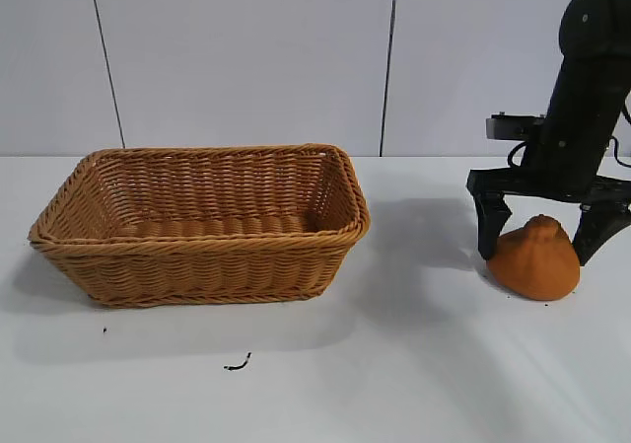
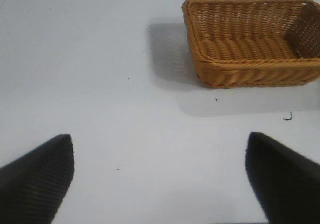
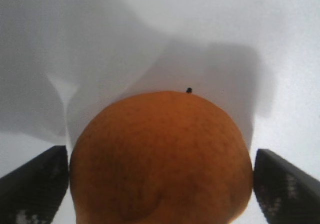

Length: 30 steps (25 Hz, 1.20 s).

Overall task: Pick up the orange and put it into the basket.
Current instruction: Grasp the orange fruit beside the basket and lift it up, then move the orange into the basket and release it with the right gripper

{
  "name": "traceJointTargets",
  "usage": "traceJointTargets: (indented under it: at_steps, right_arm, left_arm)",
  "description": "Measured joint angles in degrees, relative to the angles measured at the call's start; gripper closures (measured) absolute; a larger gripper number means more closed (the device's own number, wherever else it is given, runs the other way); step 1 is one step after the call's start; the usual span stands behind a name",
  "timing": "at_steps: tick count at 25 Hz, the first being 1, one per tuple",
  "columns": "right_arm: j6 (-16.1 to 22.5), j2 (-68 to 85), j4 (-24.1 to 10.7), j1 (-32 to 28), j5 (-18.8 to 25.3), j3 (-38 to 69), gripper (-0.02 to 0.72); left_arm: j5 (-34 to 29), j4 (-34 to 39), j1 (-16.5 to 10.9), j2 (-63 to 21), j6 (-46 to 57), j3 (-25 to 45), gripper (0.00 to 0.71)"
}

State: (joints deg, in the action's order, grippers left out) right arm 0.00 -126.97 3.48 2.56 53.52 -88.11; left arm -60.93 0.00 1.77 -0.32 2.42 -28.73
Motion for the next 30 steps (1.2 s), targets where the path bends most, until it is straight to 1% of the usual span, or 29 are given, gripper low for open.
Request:
traceJointTargets:
  at_steps: [1,4,5,6,10,15,17,21,24,27,30]
  right_arm:
    - [0.0,0.0,0.0,0.0,0.0,0.0,0.225]
    - [0.0,0.3,0.0,0.0,1.5,-0.3,0.562]
    - [0.0,0.7,0.0,0.0,2.1,-0.6,0.635]
    - [0.0,1.1,0.0,0.0,2.6,-1.0,0.645]
    - [0.0,2.4,0.0,0.0,6.2,-4.7,0.645]
    - [0.0,4.2,0.0,0.0,13.2,-14.5,0.645]
    - [0.0,4.3,0.3,0.0,15.1,-18.4,0.645]
    - [0.0,4.3,1.4,0.0,15.9,-24.7,0.645]
    - [0.0,4.3,1.9,1.0,16.0,-27.3,0.645]
    - [0.0,4.3,1.9,3.8,16.1,-28.3,0.645]
    - [0.0,4.3,1.9,8.2,16.2,-28.5,0.645]
  left_arm:
    - [0.0,0.0,0.0,0.0,0.0,0.0,0.044]
    - [0.0,0.0,0.0,0.0,0.0,0.0,0.044]
    - [0.0,0.0,0.0,0.0,0.0,0.0,0.044]
    - [0.0,0.0,0.0,0.0,0.0,0.0,0.044]
    - [0.0,0.0,0.0,0.0,0.0,0.0,0.044]
    - [0.0,0.0,0.0,0.0,0.0,0.0,0.044]
    - [0.0,0.0,0.0,0.0,0.0,0.0,0.044]
    - [-0.1,0.0,0.0,0.0,0.0,0.0,0.044]
    - [0.0,0.0,0.0,0.0,0.0,0.0,0.044]
    - [0.0,0.0,0.0,0.0,0.0,0.0,0.044]
    - [0.0,0.0,0.0,0.0,0.0,0.0,0.044]
